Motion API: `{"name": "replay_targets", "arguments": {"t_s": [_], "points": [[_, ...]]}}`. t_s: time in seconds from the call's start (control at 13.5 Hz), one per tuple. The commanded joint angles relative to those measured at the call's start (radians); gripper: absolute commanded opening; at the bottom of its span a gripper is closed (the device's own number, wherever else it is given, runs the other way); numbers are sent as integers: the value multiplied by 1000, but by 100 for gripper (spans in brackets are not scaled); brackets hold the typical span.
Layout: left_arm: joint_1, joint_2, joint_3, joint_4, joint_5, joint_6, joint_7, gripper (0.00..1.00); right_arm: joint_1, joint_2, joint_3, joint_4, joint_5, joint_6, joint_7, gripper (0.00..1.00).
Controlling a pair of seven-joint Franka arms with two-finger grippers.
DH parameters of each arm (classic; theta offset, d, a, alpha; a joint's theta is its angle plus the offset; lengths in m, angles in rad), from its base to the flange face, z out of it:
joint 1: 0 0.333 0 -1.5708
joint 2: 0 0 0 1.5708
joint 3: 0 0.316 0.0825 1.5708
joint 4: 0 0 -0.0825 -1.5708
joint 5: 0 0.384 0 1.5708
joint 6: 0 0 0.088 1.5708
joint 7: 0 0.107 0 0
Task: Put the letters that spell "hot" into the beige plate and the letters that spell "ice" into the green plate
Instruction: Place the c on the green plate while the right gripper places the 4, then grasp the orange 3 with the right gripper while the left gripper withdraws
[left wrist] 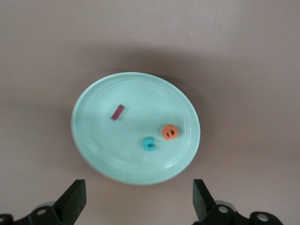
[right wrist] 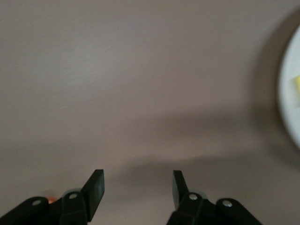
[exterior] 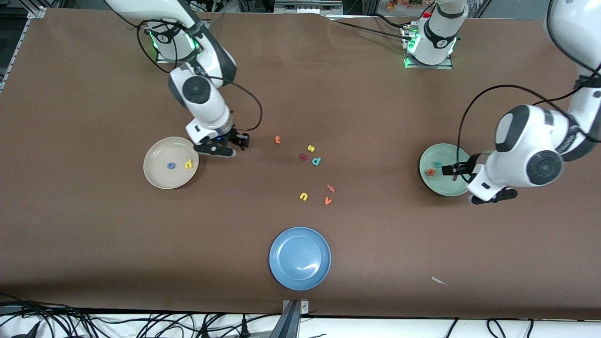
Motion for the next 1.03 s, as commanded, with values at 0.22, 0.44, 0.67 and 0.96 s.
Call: {"name": "replay_targets", "arguments": {"t_s": [0.22,0.44,0.67,0.96], "points": [[-14,16,2,305,-25,-292,32,100,137,105,-4,127,-36,2,211,67],[-43,19,3,396,-28,-391,46,100,178,159,-4,164,-209,0,373,67],[-55,35,6,457,-27,-396,48,100,192,174,-2,162,-280,0,464,67],[-193,53,177,537,-28,-394,164,100,211,190,5,164,-283,14,475,67]]}}
